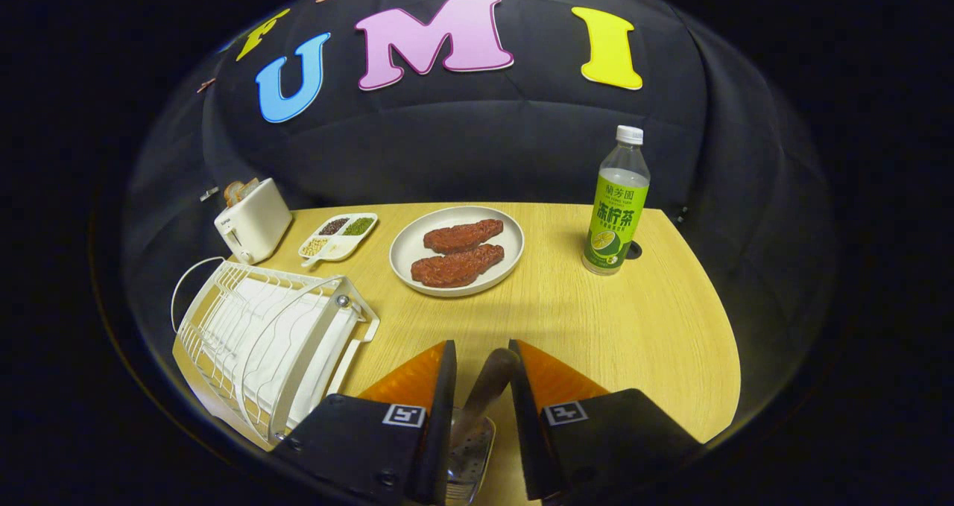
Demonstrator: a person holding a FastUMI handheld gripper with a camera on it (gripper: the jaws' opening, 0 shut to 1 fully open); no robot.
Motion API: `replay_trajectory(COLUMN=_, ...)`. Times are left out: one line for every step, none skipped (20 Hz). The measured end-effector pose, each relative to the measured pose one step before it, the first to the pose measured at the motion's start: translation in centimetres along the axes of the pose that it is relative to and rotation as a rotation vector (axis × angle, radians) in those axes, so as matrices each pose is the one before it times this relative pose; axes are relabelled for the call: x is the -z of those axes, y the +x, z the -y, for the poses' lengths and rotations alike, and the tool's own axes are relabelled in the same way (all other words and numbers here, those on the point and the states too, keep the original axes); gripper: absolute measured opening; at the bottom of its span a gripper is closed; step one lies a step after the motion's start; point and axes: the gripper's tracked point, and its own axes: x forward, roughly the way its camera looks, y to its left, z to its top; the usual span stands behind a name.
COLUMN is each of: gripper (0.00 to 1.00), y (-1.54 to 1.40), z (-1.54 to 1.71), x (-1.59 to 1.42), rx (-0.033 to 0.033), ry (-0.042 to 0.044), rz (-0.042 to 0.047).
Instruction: Take the plate from the dish rack, then take the spoon from the basket and place it into the plate.
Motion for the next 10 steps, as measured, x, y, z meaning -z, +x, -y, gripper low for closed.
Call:
replay_trajectory(gripper=0.39, y=-0.1, z=-0.084, x=0.207, rx=-0.00435, ry=0.00779, rz=-0.00988)
replay_trajectory(gripper=0.28, y=-0.002, z=-0.254, x=-0.11, rx=-0.01101, ry=0.01288, rz=0.00134)
replay_trajectory(gripper=0.28, y=-0.241, z=-0.433, x=-0.127, rx=-0.02268, ry=0.01838, rz=-0.001)
replay_trajectory(gripper=0.25, y=-0.347, z=-0.417, x=-0.174, rx=-0.01804, ry=0.02108, rz=-0.00073)
replay_trajectory(gripper=0.22, y=-0.23, z=-0.079, x=-0.205, rx=-0.00558, ry=0.00885, rz=0.00634)
replay_trajectory(gripper=0.17, y=0.009, z=-0.21, x=-0.183, rx=-0.00559, ry=-0.00247, rz=0.00726)
replay_trajectory(gripper=0.16, y=-0.592, z=-0.331, x=-0.313, rx=-0.00445, ry=-0.00945, rz=0.00821)
replay_trajectory(gripper=0.14, y=-0.263, z=-0.237, x=-0.158, rx=-0.00426, ry=-0.01531, rz=0.01083)
replay_trajectory(gripper=0.14, y=-0.571, z=-0.434, x=-0.231, rx=-0.00889, ry=-0.01069, rz=0.00976)
replay_trajectory(gripper=0.13, y=-0.576, z=-0.505, x=-0.325, rx=-0.01226, ry=0.00002, rz=0.00788)
